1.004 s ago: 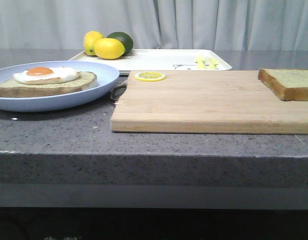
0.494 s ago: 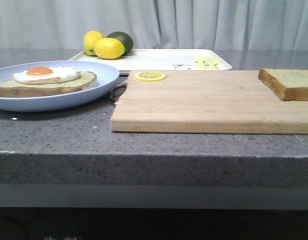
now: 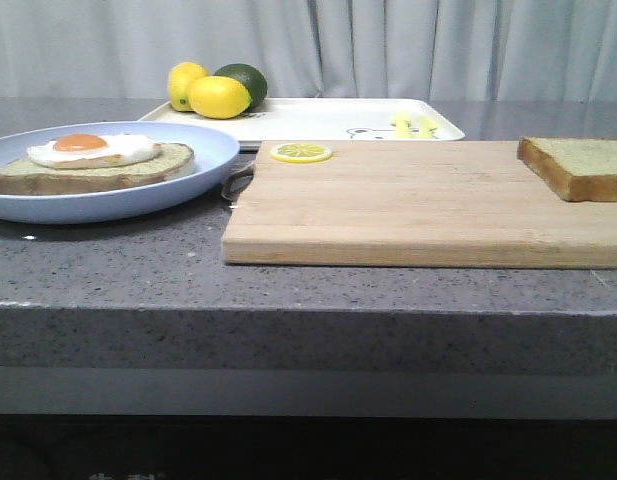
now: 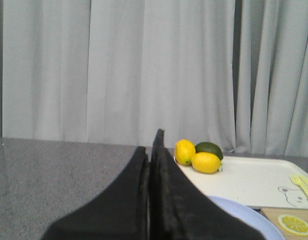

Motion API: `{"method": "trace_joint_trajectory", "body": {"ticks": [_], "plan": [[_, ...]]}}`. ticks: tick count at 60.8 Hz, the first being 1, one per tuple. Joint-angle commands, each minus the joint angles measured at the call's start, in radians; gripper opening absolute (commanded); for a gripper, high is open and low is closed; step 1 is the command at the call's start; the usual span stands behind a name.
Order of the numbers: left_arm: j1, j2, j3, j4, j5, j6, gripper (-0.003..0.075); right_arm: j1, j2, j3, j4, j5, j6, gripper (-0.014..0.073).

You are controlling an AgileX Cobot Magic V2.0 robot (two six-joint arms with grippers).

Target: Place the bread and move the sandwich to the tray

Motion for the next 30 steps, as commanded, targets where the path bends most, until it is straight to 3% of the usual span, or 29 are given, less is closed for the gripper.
{"method": "trace_joint_trajectory", "body": {"ticks": [1,7,30], "plan": [[0.000,0.084,-0.098,-0.007,0.050,0.003,-0.0018,-0.006,0.082,-0.088,-0.012,0.007,-0.007,-0.0068],[0.000,0.150,-0.140,-0.007,0.114,0.003,-0.0018,-0.006,0.159,-0.133,-0.012,0.062,-0.007,-0.0068],[0.000,0.271,-0.135,-0.007,0.106,0.003,-0.0018,-0.006,0.304,-0.126,-0.012,0.078,-0.007,-0.0068]]}}
